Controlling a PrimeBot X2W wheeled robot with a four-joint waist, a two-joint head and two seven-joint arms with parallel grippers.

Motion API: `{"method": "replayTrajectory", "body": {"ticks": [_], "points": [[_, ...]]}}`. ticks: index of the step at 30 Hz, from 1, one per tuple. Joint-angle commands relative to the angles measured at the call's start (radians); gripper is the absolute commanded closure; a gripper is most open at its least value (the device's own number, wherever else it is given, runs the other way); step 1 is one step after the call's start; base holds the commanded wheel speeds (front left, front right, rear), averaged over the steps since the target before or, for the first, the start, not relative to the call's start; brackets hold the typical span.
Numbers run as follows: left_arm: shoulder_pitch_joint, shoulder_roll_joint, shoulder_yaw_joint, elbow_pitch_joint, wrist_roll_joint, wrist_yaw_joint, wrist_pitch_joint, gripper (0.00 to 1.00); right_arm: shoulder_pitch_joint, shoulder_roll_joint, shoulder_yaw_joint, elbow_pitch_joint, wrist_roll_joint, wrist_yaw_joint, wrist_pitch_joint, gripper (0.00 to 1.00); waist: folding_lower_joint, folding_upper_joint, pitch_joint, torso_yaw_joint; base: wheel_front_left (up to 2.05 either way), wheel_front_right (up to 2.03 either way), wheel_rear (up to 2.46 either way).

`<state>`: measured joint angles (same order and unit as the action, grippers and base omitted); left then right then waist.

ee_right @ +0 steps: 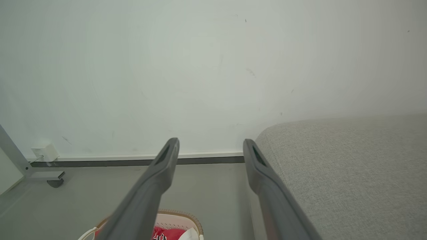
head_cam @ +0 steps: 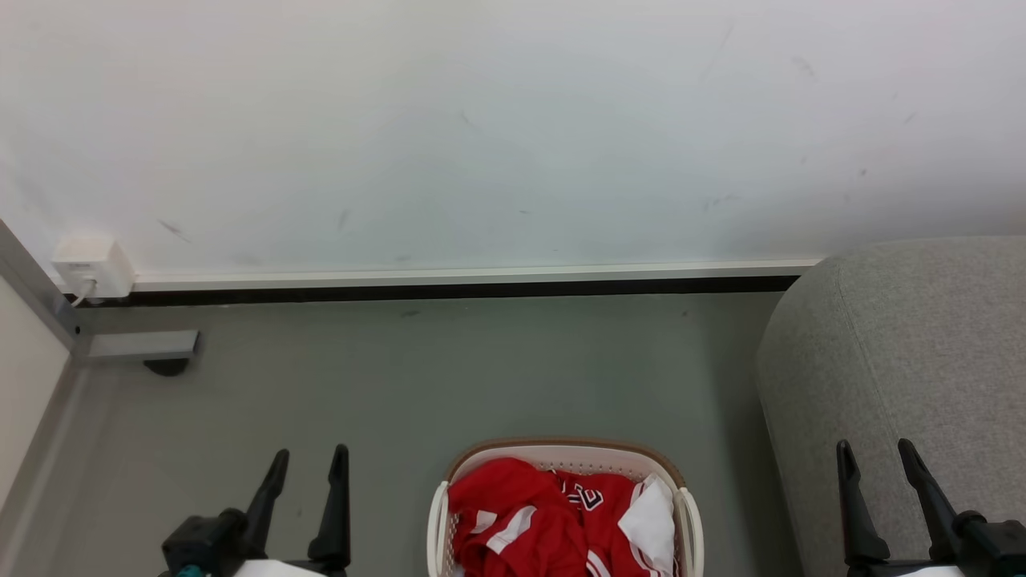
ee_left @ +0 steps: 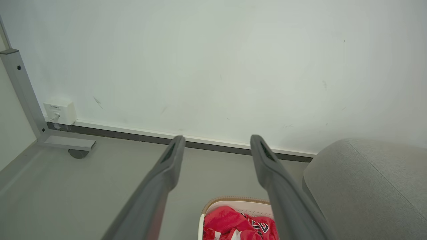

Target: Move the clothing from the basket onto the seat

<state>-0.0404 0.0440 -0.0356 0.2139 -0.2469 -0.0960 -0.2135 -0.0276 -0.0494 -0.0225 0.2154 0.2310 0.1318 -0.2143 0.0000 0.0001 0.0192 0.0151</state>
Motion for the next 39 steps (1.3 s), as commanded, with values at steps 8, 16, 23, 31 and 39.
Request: {"method": "replayTrajectory", "body": {"ticks": [8,16,23,31,39], "points": [[0.008,0.009,0.010,0.003,0.090,-0.002,-0.026,0.00,0.011,-0.009,-0.004,0.010,-0.078,-0.002,-0.025,0.00,0.0000,-0.0001,-0.002,-0.001,0.00,0.00,0.00],[0.014,0.010,0.011,0.005,0.142,-0.004,-0.039,0.00,0.013,-0.009,-0.003,0.021,-0.125,-0.002,-0.038,0.00,0.0000,-0.0001,-0.003,-0.001,0.00,0.00,0.00],[0.020,0.010,0.007,0.010,0.184,-0.005,-0.052,0.00,0.017,-0.008,0.003,0.023,-0.171,-0.002,-0.052,0.00,0.0000,-0.0001,-0.004,-0.006,0.00,0.00,0.00],[0.016,0.009,0.006,0.017,0.177,-0.008,-0.052,0.00,0.019,-0.007,0.002,0.028,-0.151,-0.002,-0.052,0.00,0.0000,-0.0001,-0.004,-0.011,0.00,0.00,0.00],[0.022,0.009,0.005,0.021,0.173,-0.008,-0.052,0.00,0.023,-0.005,0.003,0.032,-0.144,-0.002,-0.052,0.00,0.0000,-0.0001,-0.006,-0.014,0.00,0.00,0.00]]}}
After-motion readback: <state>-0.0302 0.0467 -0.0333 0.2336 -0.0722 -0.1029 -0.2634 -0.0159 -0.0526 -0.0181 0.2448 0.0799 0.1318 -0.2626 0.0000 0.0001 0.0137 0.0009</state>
